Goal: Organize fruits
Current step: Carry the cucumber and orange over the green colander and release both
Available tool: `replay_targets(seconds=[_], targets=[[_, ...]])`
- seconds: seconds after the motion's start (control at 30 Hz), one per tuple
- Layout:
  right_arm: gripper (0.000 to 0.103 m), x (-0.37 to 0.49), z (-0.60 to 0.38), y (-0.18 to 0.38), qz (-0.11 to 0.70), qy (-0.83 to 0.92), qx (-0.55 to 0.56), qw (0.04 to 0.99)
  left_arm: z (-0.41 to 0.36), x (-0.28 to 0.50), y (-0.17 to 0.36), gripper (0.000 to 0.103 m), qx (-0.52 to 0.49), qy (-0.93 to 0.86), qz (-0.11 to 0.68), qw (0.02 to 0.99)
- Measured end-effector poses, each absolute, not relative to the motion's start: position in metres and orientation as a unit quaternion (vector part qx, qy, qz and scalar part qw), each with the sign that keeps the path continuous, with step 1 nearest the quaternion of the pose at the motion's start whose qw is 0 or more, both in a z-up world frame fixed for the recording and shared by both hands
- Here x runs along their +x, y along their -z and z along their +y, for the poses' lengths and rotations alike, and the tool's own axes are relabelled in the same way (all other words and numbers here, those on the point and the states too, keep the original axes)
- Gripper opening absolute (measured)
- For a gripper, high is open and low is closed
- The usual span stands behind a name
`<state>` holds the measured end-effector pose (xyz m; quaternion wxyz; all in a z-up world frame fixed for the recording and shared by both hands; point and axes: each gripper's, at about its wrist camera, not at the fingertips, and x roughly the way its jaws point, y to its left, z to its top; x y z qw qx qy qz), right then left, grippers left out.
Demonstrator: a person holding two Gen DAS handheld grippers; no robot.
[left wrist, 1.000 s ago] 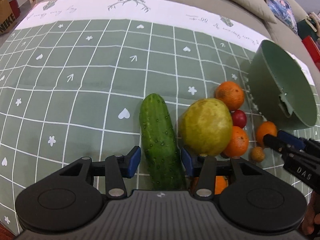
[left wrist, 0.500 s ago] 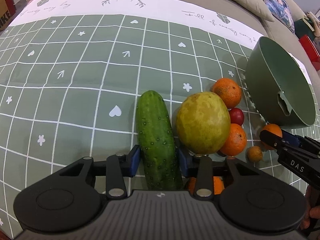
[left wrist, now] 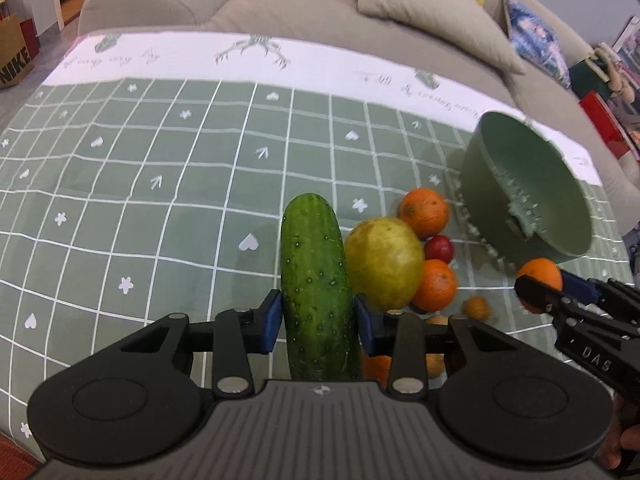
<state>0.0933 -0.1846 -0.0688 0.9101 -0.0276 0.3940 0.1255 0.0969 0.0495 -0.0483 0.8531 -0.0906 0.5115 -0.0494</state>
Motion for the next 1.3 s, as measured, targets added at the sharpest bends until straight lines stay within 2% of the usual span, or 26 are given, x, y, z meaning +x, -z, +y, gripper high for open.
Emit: replay_targets(seconds=[0.27, 0.6, 0.9, 1.3], targets=[[0.035, 0.077, -0.196, 0.031, 0.358, -0.141, -0.024, 0.923, 0.024, 0.096, 0.002, 0.043, -0.09, 0.103, 0.475, 0.869], [0.035, 0.111, -0.229, 0.004, 0.357, -0.152, -0.029, 0.921, -0.046, 0.152, -0.025, 0.043, -0.087, 0.195, 0.466, 0.859], [0.035, 0.167, -0.259, 0.021, 0.397, -0.156, -0.052, 0.903, -0.11, 0.217, -0.001, 0.043, -0.069, 0.232, 0.495, 0.834], [0.035, 0.228, -0.268, 0.071, 0.468, -0.188, -0.112, 0.856, -0.137, 0.258, 0.059, 0.043, -0.029, 0.218, 0.556, 0.802]])
